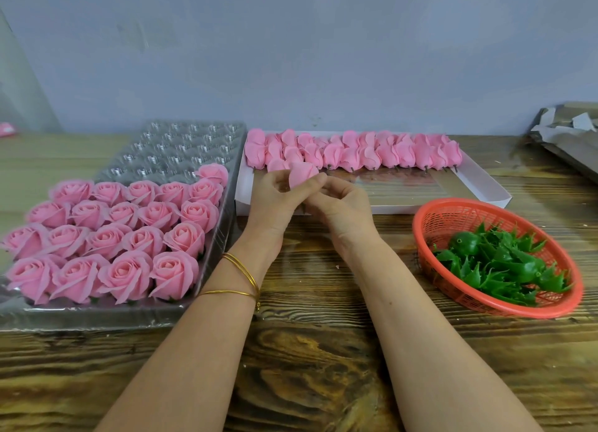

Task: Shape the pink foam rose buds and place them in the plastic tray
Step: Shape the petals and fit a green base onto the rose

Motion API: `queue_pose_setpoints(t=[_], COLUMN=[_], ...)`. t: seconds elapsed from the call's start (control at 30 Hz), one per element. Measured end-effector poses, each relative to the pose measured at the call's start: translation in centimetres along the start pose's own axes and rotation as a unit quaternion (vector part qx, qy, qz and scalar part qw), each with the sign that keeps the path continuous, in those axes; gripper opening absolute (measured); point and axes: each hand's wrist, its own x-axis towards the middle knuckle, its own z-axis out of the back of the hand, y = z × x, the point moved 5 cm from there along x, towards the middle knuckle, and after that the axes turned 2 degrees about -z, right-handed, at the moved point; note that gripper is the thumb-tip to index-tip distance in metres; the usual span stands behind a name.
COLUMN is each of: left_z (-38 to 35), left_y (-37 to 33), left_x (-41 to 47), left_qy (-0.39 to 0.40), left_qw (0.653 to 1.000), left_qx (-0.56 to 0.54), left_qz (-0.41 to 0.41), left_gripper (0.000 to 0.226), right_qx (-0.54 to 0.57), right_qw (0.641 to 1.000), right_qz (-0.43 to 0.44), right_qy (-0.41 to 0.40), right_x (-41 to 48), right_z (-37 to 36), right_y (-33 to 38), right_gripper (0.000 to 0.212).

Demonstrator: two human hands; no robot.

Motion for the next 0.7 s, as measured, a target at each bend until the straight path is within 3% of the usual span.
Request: queue_pose_setpoints(t=[0.13,0.27,0.43,0.7], left_z=[-0.54,-0.45,-0.24,-0.23], left_y=[0.36,0.39,0.52,0.47], left_x=[0.05,-0.01,-0.08,-0.03], left_qy=[0.031,0.050,0.033,0.001], left_qw=[0.999,0.999,0.999,0.998], left_qx=[-0.010,-0.015,-0.012,-0.058], left_qz=[0.017,0.014,0.028,0.018], left_gripper=[0.031,0.008,0.008,0.031], right_qx=[-0.034,-0.084,-0.080,-0.076], right_qw=[0.999,0.994,0.994,0.991], right_qz=[0.037,0.071,0.079,0.083], right_qy=[0.005,0.019,0.016,0.071], right_x=[0.12,0.00,0.12,0.57], right_z=[-0.05,-0.24,-0.19,-0.47], right_y=[0.05,0.19,0.00,-0.70], right_gripper=[0.015,0.024,0.054,0.068])
